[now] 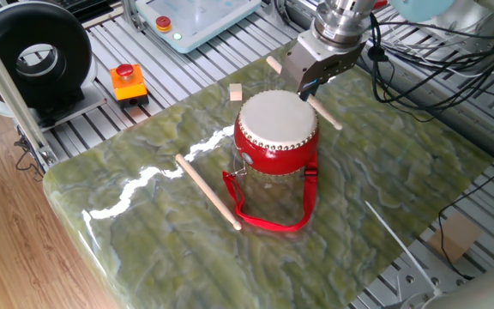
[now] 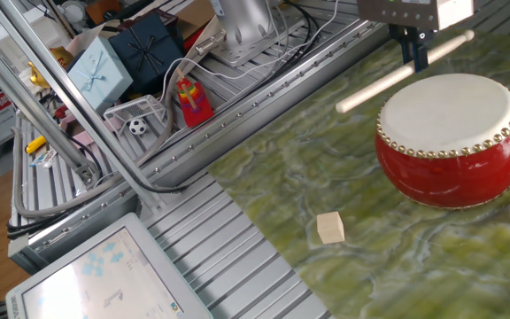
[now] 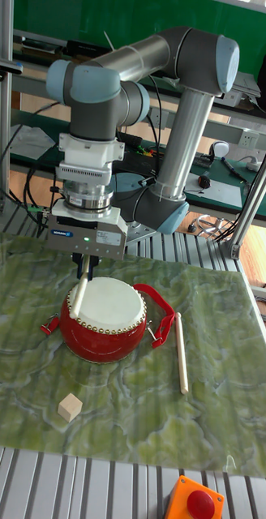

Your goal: Play the drum

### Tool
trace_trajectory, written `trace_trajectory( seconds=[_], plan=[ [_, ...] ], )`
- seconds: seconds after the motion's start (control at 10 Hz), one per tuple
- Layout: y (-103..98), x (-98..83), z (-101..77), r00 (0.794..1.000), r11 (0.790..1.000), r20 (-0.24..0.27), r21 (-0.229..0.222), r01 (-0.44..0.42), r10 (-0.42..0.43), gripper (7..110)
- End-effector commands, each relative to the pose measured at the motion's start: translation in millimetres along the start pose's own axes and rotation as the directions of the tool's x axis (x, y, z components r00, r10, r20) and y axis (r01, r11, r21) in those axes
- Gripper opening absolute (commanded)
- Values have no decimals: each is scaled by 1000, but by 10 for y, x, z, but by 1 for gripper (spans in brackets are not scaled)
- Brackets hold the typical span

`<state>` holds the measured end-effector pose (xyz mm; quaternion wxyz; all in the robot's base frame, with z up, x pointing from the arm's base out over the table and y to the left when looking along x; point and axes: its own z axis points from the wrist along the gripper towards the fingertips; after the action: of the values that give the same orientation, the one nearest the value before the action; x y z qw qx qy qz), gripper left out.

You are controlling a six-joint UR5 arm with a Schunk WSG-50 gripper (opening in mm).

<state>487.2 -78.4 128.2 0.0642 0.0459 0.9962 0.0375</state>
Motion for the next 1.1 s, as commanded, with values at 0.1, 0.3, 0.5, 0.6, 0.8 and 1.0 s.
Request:
trace_trajectory(
  seconds=[0.1, 0.3, 0.5, 0.6, 0.8, 1.0],
  plan=[
    [-148, 109, -3, 999, 998, -45, 63, -14, 17, 7],
    [-156, 155, -6, 998, 998, -63, 66, -20, 24, 7],
    [-131, 173, -6, 997, 998, -71, 55, -4, 8, 7],
    [-85, 173, -4, 997, 999, -72, 36, 4, -1, 7],
    [-72, 152, -2, 998, 999, -64, 30, 23, -21, 7],
    [-51, 92, 39, 998, 999, -52, 21, 33, -32, 7]
  ],
)
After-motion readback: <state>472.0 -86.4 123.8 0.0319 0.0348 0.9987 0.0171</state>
